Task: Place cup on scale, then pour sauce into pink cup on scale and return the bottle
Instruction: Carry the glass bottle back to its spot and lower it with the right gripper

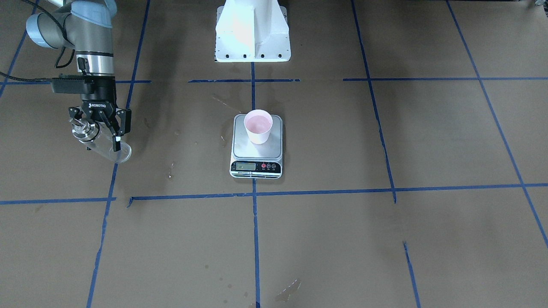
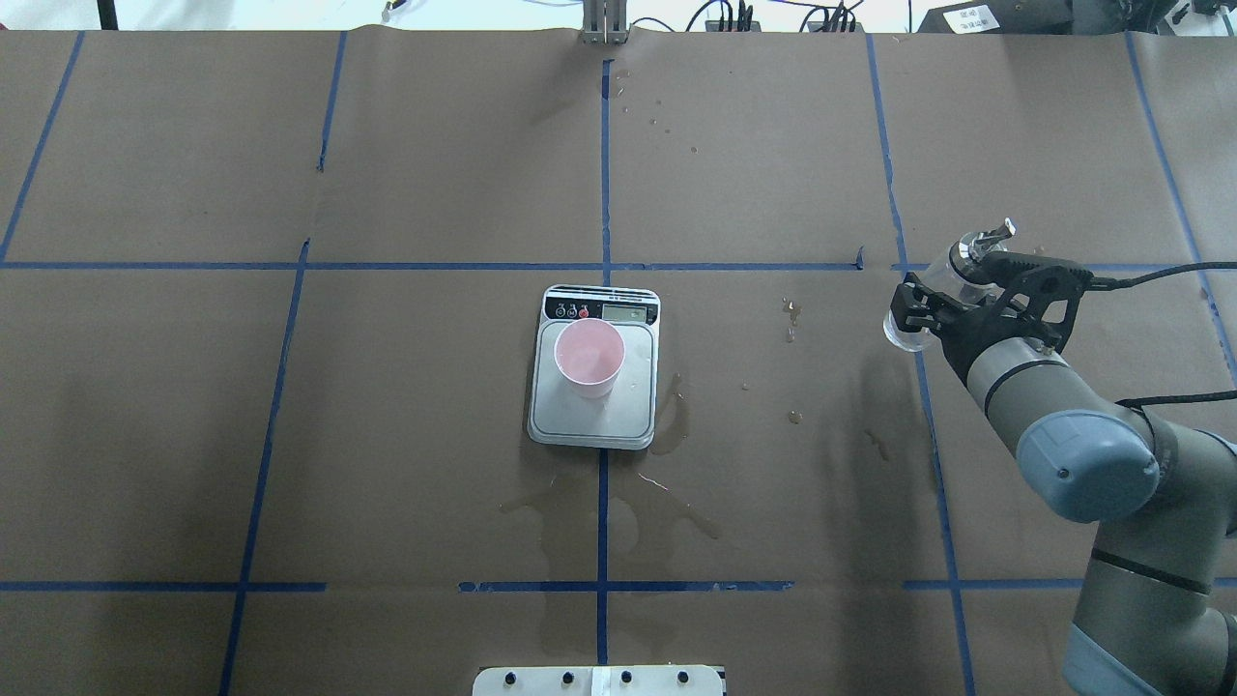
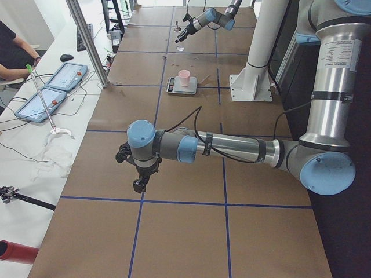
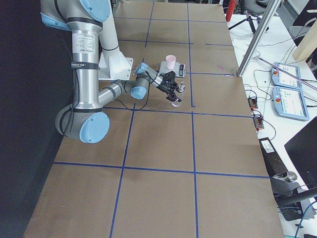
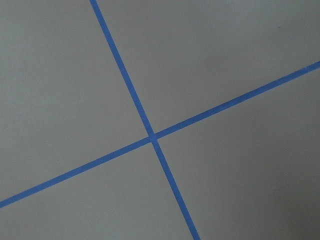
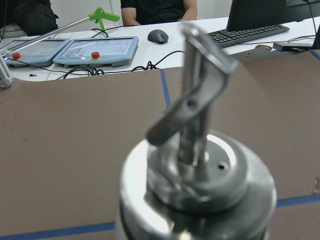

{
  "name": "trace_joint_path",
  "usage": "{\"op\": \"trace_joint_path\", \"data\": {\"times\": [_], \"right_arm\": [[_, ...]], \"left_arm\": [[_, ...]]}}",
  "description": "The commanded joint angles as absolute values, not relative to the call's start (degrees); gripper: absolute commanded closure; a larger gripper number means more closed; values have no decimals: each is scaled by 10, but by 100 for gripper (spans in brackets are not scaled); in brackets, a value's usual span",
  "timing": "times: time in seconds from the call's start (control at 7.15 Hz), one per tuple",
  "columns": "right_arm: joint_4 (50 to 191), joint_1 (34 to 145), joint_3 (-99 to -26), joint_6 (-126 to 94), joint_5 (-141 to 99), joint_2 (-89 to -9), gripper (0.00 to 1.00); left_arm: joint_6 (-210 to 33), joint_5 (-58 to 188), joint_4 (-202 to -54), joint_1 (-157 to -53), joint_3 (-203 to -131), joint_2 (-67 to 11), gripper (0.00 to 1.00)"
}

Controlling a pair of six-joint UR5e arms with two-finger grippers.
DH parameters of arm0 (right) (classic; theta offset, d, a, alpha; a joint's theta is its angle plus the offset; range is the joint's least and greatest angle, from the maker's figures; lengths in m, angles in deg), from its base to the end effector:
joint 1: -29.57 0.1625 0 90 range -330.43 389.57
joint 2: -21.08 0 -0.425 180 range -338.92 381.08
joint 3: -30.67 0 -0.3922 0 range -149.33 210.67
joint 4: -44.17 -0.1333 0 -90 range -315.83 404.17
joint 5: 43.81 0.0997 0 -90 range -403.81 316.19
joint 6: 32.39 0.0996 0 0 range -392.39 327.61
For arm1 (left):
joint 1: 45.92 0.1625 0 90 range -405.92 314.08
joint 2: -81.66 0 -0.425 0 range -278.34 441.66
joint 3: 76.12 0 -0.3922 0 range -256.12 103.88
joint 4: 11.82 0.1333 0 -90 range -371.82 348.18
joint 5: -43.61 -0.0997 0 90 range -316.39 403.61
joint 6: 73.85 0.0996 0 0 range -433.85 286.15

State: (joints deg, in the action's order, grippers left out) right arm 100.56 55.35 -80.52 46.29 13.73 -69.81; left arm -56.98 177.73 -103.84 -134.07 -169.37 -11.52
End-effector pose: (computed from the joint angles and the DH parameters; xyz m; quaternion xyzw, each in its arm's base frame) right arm -0.3581 -0.3804 0.4203 0.3746 -0.3334 0.2334 0.8331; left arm -0.0471 -0.5242 0.5990 0.1166 0.3624 0.1776 0.9075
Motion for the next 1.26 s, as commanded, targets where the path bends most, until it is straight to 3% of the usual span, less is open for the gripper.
{"op": "trace_joint_path", "data": {"times": [0.0,1.12], "right_arm": [[1007,553,-793,470,138,-699,100],[1007,551,-760,470,138,-701,100]], "left_arm": [[-570,1777,-1038,-1341,-1694,-116,0],[-570,1777,-1039,-1340,-1693,-116,0]]}}
